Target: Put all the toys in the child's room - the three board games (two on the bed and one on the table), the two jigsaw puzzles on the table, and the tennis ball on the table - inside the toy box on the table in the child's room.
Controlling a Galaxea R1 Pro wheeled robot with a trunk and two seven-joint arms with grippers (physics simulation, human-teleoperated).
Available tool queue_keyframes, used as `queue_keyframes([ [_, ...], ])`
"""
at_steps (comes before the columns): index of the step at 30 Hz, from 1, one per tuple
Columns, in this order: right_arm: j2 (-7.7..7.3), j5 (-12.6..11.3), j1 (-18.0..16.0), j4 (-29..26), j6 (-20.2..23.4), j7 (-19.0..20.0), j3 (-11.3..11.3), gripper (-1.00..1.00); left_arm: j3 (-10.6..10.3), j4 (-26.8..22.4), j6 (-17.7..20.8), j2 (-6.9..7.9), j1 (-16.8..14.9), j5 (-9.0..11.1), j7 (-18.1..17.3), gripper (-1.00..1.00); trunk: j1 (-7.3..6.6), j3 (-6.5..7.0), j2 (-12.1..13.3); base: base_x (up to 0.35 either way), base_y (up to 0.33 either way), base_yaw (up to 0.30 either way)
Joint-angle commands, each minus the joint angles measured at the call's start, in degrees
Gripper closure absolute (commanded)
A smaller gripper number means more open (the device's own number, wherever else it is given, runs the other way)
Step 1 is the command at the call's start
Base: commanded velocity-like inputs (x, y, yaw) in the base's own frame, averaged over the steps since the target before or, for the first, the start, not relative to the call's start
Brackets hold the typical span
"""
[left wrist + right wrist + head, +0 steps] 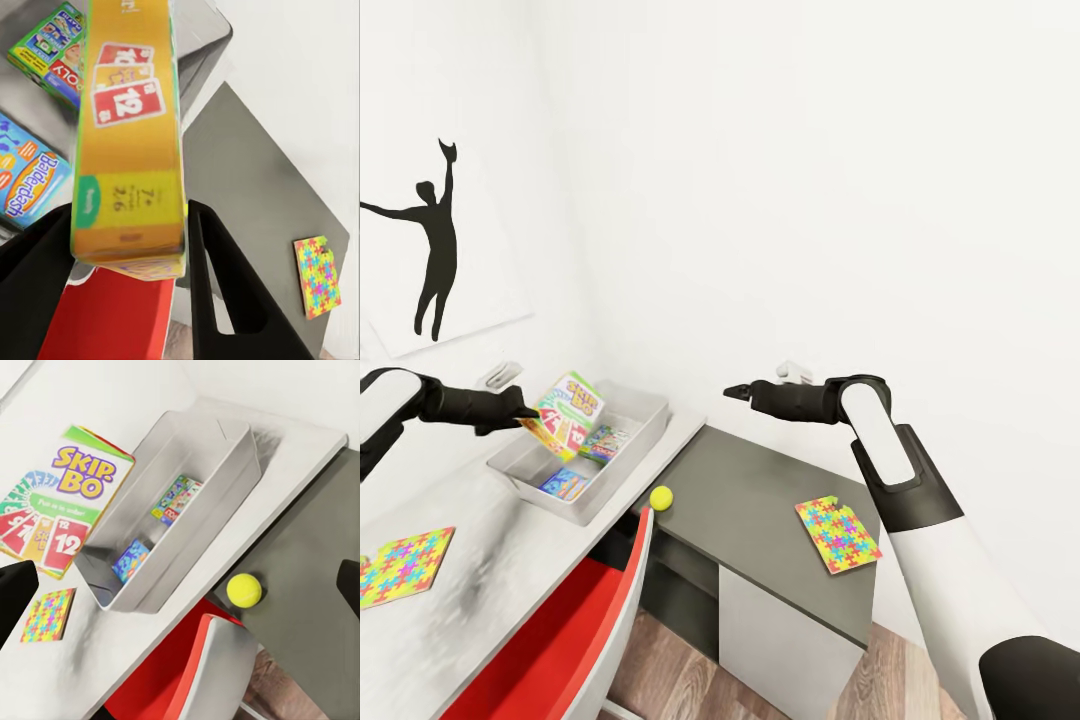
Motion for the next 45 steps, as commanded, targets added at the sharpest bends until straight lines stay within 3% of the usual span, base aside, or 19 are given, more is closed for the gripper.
queue_keyframes([
  [1,-0.01,-0.53,-0.07,-0.12,0.09,-0.58,0.08,-1.00,-0.28,0.30,-0.07,0.06,-0.10,0.37,-0.53,1.00,0.04,-0.14,-0.14,0.000,0.000,0.000],
  [4,0.00,-0.53,-0.02,-0.25,0.09,-0.58,0.15,-1.00,-0.33,2.64,-0.56,-0.07,-0.10,-1.39,-4.57,1.00,0.04,-0.14,-0.14,0.000,0.000,0.000],
  [9,0.08,-0.47,0.42,-0.33,0.09,-0.58,0.18,-1.00,0.05,7.56,-3.52,-0.32,-0.17,-7.00,-15.33,1.00,0.04,-0.14,-0.14,0.000,0.000,0.000],
  [13,0.09,-0.45,0.55,-0.33,0.09,-0.58,0.23,-1.00,-0.06,8.78,-7.05,-0.35,-0.22,-13.61,-24.03,1.00,0.04,-0.14,-0.14,0.000,0.000,0.000],
  [15,0.09,-0.46,0.60,-0.34,0.09,-0.58,0.24,-1.00,0.15,10.40,-8.85,-0.37,-0.31,-18.36,-28.38,1.00,0.04,-0.14,-0.14,0.000,0.000,0.000],
  [17,0.11,-0.45,0.62,-0.34,0.09,-0.58,0.28,-1.00,0.29,11.91,-10.58,-0.38,-0.44,-21.81,-32.81,1.00,0.04,-0.14,-0.14,0.000,0.000,0.000],
  [21,0.10,-0.44,0.70,-0.42,0.09,-0.58,0.33,-1.00,0.27,13.00,-11.90,-0.49,-0.52,-24.07,-38.32,1.00,0.04,-0.14,-0.14,0.000,0.000,0.000],
  [27,0.16,-0.44,1.07,-1.42,0.09,-0.58,0.33,-1.00,0.12,13.36,-12.81,-0.58,-0.54,-26.42,-40.52,1.00,0.04,-0.14,-0.14,0.000,0.000,0.000],
  [31,0.14,-0.44,1.26,-1.57,0.09,-0.58,0.31,-1.00,0.06,13.92,-12.87,-0.63,-0.54,-26.88,-43.14,1.00,0.04,-0.14,-0.14,0.000,0.000,0.000],
  [34,0.17,-0.37,1.69,-1.63,0.09,-0.58,0.34,-1.00,0.00,18.24,-13.35,-1.20,-0.58,-27.15,-46.82,1.00,0.04,-0.14,-0.14,0.000,0.000,0.000],
  [37,0.18,-0.36,1.81,-1.65,0.09,-0.58,0.34,-1.00,-0.04,20.07,-15.44,-1.88,-0.60,-27.49,-47.73,1.00,0.04,-0.14,-0.14,0.000,0.000,0.000],
  [42,0.14,-0.37,1.86,-2.00,0.09,-0.58,0.34,-1.00,0.02,21.64,-17.48,-2.26,-0.62,-30.87,-48.26,1.00,0.04,-0.14,-0.14,0.000,0.000,0.000],
  [45,0.12,-0.42,1.86,-2.87,0.09,-0.58,0.33,-1.00,0.13,21.89,-17.79,-2.30,-0.61,-31.66,-48.41,1.00,0.04,-0.14,-0.14,0.000,0.000,0.000],
])
